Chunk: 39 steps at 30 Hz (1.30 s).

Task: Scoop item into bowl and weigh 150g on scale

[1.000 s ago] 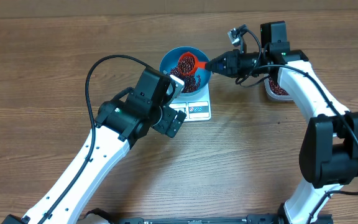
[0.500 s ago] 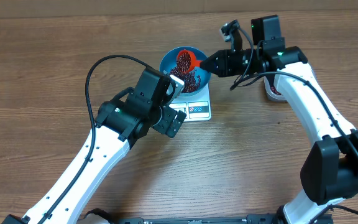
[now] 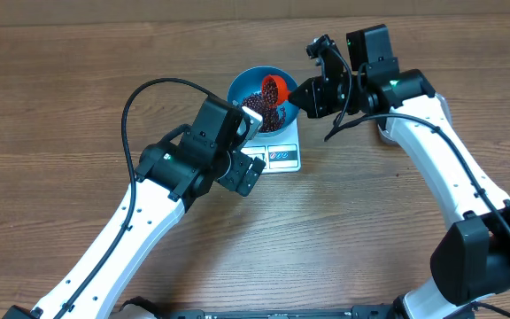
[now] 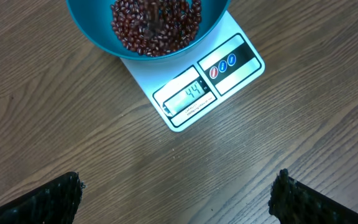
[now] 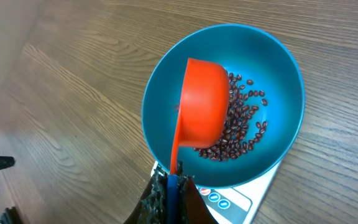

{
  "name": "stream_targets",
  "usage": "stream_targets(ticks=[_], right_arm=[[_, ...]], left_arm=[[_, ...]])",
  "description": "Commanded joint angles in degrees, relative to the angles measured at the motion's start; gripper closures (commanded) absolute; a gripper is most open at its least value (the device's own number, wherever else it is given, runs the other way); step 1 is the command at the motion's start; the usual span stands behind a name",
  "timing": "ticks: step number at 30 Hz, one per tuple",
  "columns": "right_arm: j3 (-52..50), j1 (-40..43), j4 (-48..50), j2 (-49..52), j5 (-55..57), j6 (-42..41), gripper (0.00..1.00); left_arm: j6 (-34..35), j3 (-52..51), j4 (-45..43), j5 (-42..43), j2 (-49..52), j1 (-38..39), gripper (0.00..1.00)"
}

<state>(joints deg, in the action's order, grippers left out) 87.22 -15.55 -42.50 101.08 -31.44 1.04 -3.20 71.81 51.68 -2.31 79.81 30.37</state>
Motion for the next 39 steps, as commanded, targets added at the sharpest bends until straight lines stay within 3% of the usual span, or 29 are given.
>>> stream_targets(ticks=[1,15,28,39], right_arm=[[1.8,-0.2,0.3,-2.1,1.4,1.0,0.96],[1.8,-0.2,0.4,-3.3,1.5,1.0,0.96],[1.8,-0.9,0.7,-6.8,2.5,6.9,0.97],[1.8,-5.0,0.7,-7.2,12.0,8.1,0.97]], left_arm=[[-0.9,0.3,-0.1,0.4,-1.2,0.0,0.0],[-0.9,0.3,-0.1,0.4,-1.2,0.0,0.0],[-0.9,0.3,-0.1,0.4,-1.2,0.0,0.0],[-0.9,0.3,-0.1,0.4,-1.2,0.0,0.0]])
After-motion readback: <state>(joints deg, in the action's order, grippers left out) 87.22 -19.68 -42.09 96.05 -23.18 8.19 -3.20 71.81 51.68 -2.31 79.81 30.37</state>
